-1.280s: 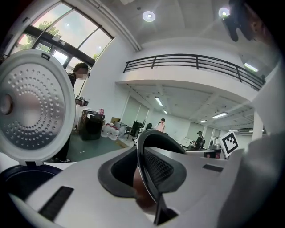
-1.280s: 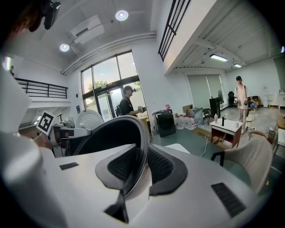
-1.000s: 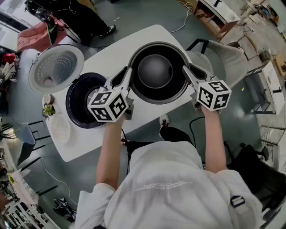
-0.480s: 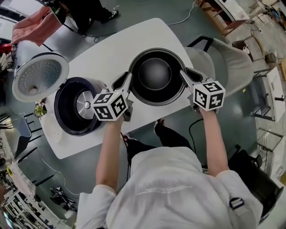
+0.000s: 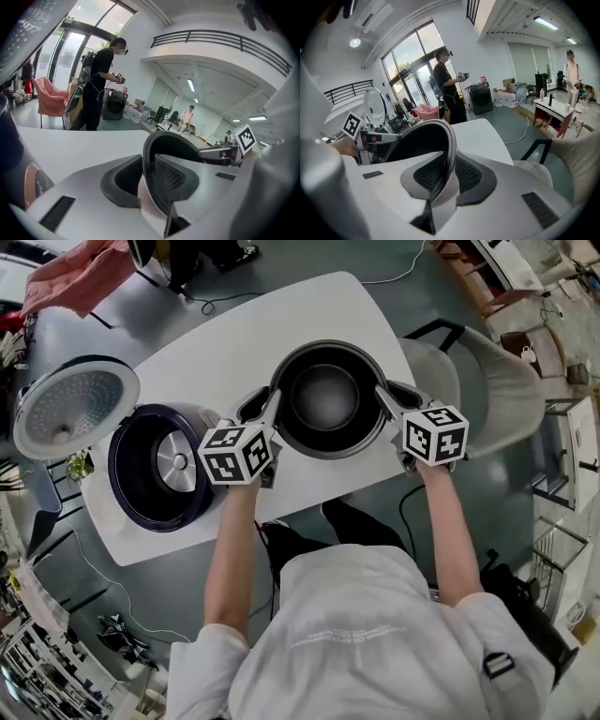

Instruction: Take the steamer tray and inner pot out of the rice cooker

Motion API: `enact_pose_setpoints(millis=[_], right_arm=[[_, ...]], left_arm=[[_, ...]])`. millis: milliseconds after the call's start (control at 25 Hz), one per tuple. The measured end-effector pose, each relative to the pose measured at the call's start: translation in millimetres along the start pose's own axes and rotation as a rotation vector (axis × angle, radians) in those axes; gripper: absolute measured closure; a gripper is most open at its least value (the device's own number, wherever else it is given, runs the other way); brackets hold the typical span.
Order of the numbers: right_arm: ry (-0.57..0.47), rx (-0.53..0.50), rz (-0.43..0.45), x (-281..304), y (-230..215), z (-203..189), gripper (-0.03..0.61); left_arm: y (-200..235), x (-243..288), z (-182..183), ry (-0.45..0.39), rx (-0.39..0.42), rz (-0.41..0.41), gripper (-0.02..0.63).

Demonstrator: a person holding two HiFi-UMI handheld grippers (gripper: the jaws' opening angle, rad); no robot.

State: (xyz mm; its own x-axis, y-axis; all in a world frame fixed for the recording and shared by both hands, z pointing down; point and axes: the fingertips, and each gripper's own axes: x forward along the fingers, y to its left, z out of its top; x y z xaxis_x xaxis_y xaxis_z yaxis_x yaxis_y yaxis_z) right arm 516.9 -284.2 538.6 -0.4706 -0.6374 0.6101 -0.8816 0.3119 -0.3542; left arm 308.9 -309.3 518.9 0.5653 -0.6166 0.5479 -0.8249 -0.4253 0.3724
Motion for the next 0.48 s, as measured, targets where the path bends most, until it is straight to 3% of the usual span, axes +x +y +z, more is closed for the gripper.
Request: enact_pose_setpoints(millis=[320,480], right_arm=[[0.011,0.043,0.05,20.0,-5.0,5.2,0.48],[0.012,0.038,0.068,26.5,-4.2,10.3,0.477]], left_arm=[[10.5,11.1,-5.4,0.02,-0.022,0.018,0.486],[19.2,14.5,-4.8,-0.003,-0.047,0.032,0.504]])
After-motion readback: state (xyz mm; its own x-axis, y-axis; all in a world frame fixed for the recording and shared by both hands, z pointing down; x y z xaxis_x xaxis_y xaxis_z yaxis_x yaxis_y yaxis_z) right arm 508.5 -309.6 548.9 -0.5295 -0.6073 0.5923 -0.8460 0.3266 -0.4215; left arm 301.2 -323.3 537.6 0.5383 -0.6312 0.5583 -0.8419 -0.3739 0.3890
